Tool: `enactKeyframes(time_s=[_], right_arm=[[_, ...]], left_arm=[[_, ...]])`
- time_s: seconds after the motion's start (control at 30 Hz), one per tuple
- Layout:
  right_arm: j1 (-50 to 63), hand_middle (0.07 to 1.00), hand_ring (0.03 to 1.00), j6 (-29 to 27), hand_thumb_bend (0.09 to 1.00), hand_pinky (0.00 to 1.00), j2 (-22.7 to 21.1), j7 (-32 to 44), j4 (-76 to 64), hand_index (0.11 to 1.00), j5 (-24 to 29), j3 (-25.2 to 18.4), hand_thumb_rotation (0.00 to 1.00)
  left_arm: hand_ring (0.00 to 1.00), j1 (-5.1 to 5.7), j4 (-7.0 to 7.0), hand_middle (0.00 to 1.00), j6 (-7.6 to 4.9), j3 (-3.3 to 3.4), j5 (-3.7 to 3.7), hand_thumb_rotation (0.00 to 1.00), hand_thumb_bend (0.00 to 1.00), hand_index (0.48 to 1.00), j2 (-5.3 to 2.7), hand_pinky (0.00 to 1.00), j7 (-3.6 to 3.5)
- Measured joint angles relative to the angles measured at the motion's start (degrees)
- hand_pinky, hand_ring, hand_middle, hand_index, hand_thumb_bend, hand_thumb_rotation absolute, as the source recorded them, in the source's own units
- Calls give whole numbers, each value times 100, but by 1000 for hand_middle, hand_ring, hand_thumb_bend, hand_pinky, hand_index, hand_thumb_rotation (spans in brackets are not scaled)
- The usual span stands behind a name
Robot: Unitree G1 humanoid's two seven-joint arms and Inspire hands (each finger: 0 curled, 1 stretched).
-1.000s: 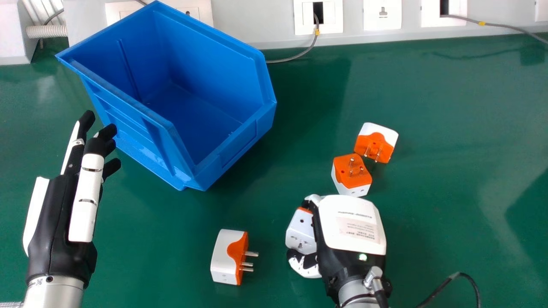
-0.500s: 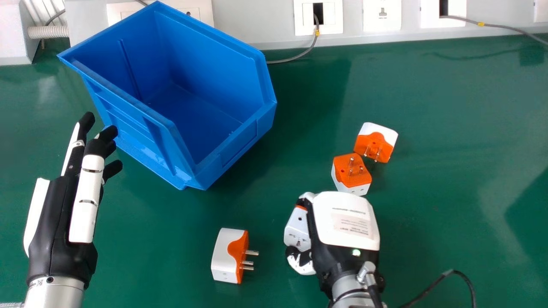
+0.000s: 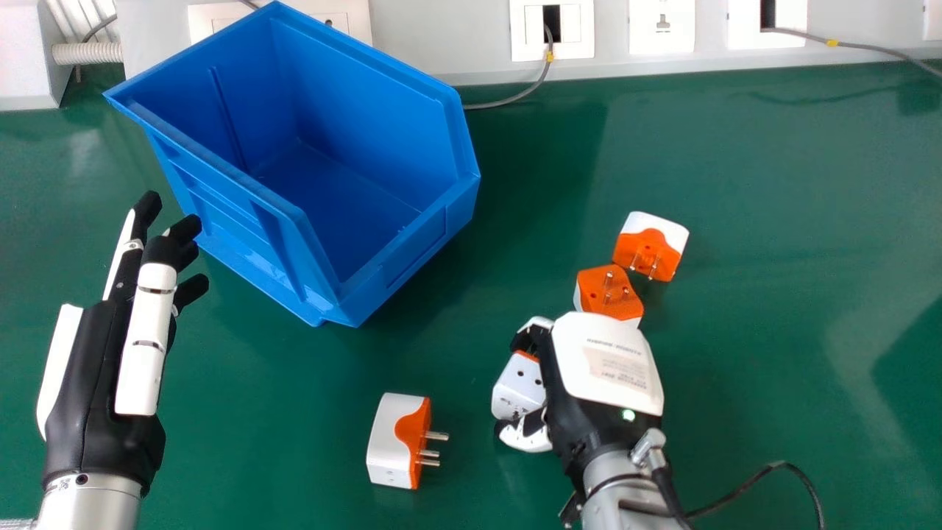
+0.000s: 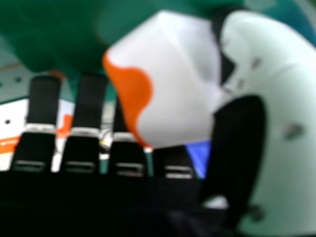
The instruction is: Pick all objects and put in blue box
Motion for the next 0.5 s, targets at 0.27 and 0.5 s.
enactKeyframes(time_s=[0.27, 0.5], right_arm=[[-28, 553, 471, -91, 530, 358, -55, 103, -130, 559, 239, -159, 8], [6, 535, 452, -128, 514, 344, -59, 86, -139, 531, 320, -238, 4]], left_arm=[[938, 24, -50, 927, 99, 5, -2, 1000, 433, 979, 0, 897, -2], [939, 30, -71, 928, 105, 8, 0, 1000, 439, 979, 2, 899, -2]])
